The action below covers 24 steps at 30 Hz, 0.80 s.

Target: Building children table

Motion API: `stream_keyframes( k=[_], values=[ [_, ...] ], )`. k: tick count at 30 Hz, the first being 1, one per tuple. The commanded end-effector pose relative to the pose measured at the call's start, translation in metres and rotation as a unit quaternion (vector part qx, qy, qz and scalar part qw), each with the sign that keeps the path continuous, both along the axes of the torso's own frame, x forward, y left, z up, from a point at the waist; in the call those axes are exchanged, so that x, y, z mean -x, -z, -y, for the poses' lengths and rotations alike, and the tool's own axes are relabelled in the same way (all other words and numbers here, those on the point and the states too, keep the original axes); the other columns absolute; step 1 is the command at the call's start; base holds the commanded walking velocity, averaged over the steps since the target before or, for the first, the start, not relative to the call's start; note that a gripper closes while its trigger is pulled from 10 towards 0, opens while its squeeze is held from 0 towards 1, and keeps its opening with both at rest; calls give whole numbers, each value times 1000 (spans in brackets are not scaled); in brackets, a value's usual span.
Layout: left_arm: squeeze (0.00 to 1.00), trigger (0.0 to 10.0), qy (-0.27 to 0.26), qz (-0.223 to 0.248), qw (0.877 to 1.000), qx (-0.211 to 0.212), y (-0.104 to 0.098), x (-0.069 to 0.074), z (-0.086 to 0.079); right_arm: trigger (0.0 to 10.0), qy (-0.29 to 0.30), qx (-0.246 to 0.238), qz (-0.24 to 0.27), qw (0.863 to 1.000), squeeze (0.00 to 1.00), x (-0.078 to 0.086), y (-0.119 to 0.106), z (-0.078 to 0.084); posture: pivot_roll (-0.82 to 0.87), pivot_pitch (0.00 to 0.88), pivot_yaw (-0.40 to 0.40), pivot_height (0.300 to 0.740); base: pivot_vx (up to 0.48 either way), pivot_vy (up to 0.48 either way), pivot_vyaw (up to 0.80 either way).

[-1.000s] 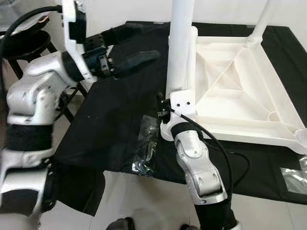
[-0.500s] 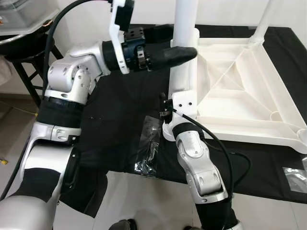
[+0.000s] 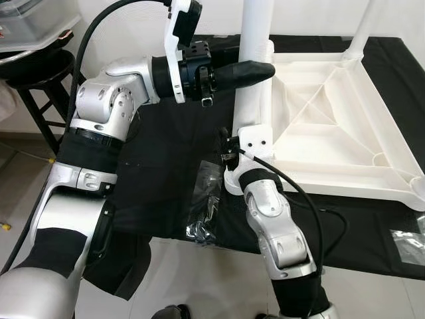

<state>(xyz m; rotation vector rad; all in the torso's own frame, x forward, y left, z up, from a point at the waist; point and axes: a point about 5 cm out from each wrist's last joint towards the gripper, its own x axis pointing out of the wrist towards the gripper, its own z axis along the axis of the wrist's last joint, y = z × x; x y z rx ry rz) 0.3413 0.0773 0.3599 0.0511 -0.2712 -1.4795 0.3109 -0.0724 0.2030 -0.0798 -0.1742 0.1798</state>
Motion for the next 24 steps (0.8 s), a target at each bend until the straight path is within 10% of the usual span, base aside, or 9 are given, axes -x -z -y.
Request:
stream_keyframes(
  k=[1,2,13,14,15,16,24],
  values=[
    [0,0,26,7,1000,-9,-4,4,4,10000,-5,-8,-19,1000,0,-4,3,7,27,155,76,740,0,0,0],
    [0,0,27,8,1000,-8,-4,4,4,10000,-23,-17,-11,1000,1000,-6,-4,11,26,156,77,740,0,0,0],
    [0,0,36,10,999,-10,-4,7,4,10000,-288,19,80,954,949,-15,-65,40,28,164,80,740,0,0,0],
    [0,0,37,10,999,-11,-4,8,4,10000,-331,61,80,938,486,-14,-68,47,28,165,79,740,0,0,0],
    [0,0,37,10,999,-11,-4,8,4,10000,-331,61,80,938,486,-14,-68,47,28,165,79,740,0,0,0],
    [0,0,38,11,999,-11,-4,8,3,10000,-368,96,74,922,0,-16,-72,56,28,165,79,740,0,0,0],
    [0,0,44,10,999,-14,-2,11,3,10000,-494,114,4,862,0,-32,-72,82,50,182,81,740,0,0,0]
  ],
)
